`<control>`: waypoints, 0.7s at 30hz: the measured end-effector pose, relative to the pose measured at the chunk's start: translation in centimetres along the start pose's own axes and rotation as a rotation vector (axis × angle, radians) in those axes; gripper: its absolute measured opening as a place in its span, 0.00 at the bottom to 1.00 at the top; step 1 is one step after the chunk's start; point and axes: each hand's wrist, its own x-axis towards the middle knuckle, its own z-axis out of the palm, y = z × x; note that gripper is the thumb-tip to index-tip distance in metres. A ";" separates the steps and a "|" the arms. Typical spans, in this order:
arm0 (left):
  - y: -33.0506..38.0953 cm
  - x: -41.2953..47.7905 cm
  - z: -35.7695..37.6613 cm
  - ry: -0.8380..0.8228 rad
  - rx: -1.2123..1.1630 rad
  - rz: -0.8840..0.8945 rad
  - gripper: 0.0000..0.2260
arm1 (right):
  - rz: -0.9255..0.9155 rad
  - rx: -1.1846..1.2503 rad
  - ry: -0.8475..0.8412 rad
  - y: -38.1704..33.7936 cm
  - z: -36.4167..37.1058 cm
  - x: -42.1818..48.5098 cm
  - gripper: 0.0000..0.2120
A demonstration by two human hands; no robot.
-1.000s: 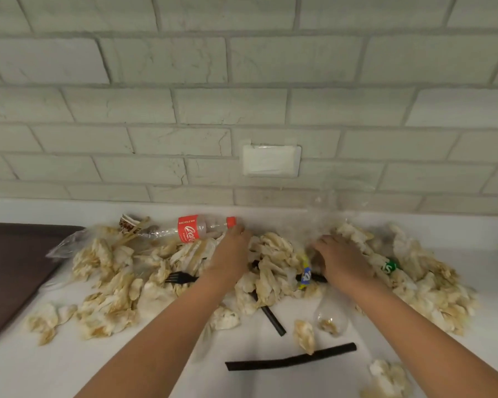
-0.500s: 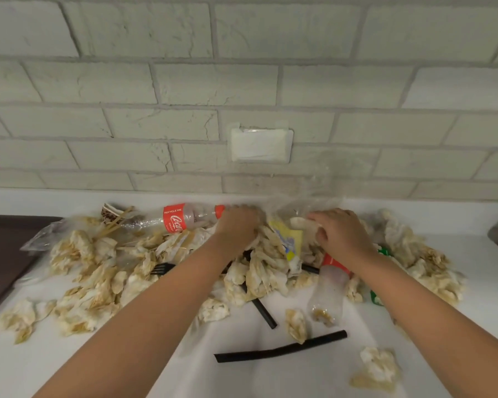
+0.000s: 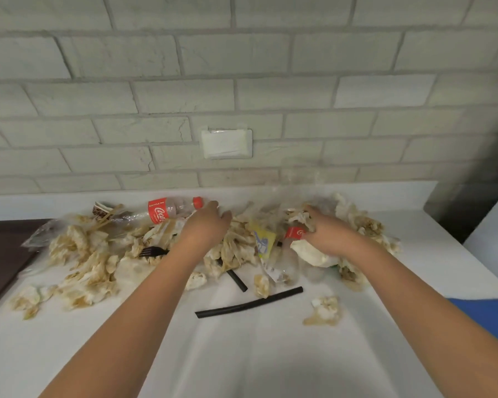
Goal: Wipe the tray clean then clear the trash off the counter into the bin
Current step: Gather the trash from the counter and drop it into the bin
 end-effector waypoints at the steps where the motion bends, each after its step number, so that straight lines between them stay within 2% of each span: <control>1: 0.3 -1.2 0.2 -0.006 -0.008 -0.003 0.20 | -0.012 0.003 -0.013 0.3 -0.1 -0.8 0.28; 4: 0.8 -5.2 1.1 0.054 -0.126 -0.049 0.24 | -0.006 0.091 -0.042 1.2 -0.9 -4.4 0.20; 6: 1.8 -8.4 2.3 0.057 -0.309 -0.050 0.23 | 0.026 0.292 -0.043 2.2 -1.2 -7.5 0.20; 8: 3.5 -11.9 3.9 0.008 -0.557 -0.063 0.19 | 0.048 0.569 0.005 3.5 -1.1 -11.0 0.16; 11: 6.8 -17.3 7.1 -0.125 -0.846 -0.132 0.12 | 0.145 0.928 0.065 6.6 -0.3 -16.5 0.13; 14: 10.0 -22.8 10.8 -0.233 -0.953 -0.199 0.12 | 0.281 1.152 0.091 10.9 0.8 -22.4 0.12; 21: 16.7 -34.7 21.2 -0.635 -1.023 -0.220 0.20 | 0.395 1.275 0.093 23.8 4.8 -38.0 0.06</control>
